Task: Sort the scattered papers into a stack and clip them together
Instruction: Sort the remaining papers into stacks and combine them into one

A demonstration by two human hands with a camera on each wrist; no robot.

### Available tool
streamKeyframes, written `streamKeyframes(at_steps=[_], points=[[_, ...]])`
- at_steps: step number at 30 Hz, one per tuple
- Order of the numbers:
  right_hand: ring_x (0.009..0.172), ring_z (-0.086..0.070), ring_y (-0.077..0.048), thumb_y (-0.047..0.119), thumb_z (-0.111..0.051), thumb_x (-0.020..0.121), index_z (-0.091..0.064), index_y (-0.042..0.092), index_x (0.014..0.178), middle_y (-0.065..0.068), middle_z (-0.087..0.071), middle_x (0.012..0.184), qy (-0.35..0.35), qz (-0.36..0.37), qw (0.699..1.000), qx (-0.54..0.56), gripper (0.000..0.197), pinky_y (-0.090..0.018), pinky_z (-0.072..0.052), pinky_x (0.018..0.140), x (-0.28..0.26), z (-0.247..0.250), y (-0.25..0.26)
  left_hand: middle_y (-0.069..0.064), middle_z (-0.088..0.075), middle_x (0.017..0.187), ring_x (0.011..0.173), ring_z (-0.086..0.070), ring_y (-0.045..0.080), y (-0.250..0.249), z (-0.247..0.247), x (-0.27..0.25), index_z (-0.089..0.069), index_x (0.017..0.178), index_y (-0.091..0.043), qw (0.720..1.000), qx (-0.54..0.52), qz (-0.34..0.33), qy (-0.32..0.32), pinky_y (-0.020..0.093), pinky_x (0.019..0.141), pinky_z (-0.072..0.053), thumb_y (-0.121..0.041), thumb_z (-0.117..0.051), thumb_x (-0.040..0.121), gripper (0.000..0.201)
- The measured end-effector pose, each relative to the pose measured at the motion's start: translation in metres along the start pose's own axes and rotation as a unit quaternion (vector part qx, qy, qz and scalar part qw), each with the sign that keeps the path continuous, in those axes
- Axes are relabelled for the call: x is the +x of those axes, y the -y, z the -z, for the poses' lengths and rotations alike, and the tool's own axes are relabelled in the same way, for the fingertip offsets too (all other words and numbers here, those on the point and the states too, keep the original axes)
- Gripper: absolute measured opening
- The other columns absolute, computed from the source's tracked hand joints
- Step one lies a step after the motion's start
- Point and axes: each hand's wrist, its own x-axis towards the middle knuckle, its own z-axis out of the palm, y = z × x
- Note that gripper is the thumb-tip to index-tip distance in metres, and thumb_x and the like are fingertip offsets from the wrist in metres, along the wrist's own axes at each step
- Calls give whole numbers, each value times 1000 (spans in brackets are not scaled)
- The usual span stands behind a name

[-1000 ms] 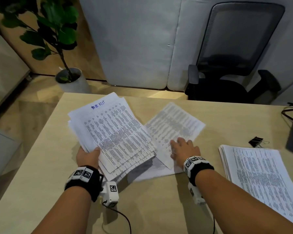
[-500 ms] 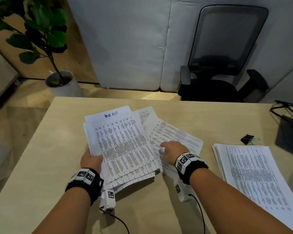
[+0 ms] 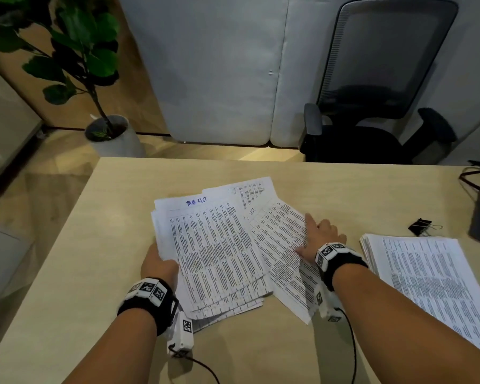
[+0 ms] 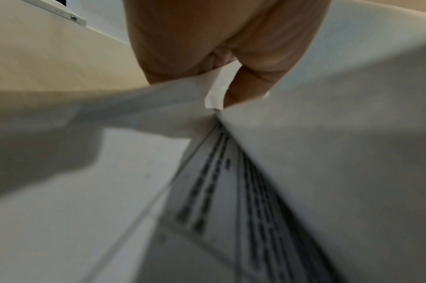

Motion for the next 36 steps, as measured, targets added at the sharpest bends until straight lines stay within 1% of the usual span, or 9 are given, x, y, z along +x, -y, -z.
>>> streamKeyframes(at_steps=[5,9,13,15,20,25,29,33,36], points=[[86,-57,-30,21,-51,92,-51,6,100,-14,-58,100,-84,-2,977,194,18,-32,-44,72,2,10,-3,8,-57,109,92,-55,28,-12,6,-8,-38,138,-22,998,-28,-45,-44,37,79,-47,9,-45,82,65],[86,-56,-30,15,-52,93,-57,9,98,-10,-59,96,-245,50,917,310,10,-30,-42,71,-11,42,9,9,-56,108,94,-53,27,-14,7,-5,-41,137,-18,997,-29,-51,-53,34,79,-45,12,-44,82,63],[91,-56,-29,15,-53,90,-60,12,103,-7,-60,100,-344,140,898,235,15,-32,-41,68,-27,79,30,10,-58,107,94,-56,29,-18,-3,-7,-45,134,-16,998,-22,-45,-22,36,79,-48,14,-40,81,62],[88,-55,-30,17,-50,90,-58,15,102,-5,-58,94,-311,141,926,159,14,-30,-38,62,-34,95,38,12,-61,107,95,-60,34,-14,-8,-6,-47,132,-19,999,-7,-45,-2,42,81,-52,11,-39,80,61],[88,-59,-29,12,-46,86,-54,19,93,-2,-53,86,-68,142,986,47,13,-31,-45,68,-40,102,48,14,-63,102,90,-60,35,-7,-12,-1,-49,128,-19,999,24,-37,17,44,78,-53,6,-39,79,56],[76,-55,-28,10,-49,84,-49,19,71,0,-52,73,-70,134,984,96,15,-29,-43,63,-37,85,38,10,-59,102,90,-56,31,-8,-8,3,-49,128,-17,998,45,-34,-4,38,78,-46,3,-39,84,49],[77,-56,-30,6,-48,72,-54,25,78,0,-59,77,-108,78,975,180,21,-31,-48,67,-37,82,27,9,-59,98,85,-57,31,-8,-5,7,-49,125,-17,996,86,-35,-6,38,76,-48,-2,-42,83,45],[76,-54,-34,7,-51,69,-48,17,66,-4,-54,69,-151,6,962,228,11,-29,-37,62,-36,86,8,10,-59,87,65,-53,25,-6,3,10,-52,116,-8,991,119,-46,-33,28,54,-38,-11,-47,89,27],[73,-52,-34,4,-49,68,-48,15,62,-4,-51,63,-156,-16,951,268,13,-29,-34,61,-39,88,-6,14,-58,84,68,-55,30,-6,8,14,-47,123,-4,989,132,-40,-55,34,59,-46,-7,-49,86,37]])
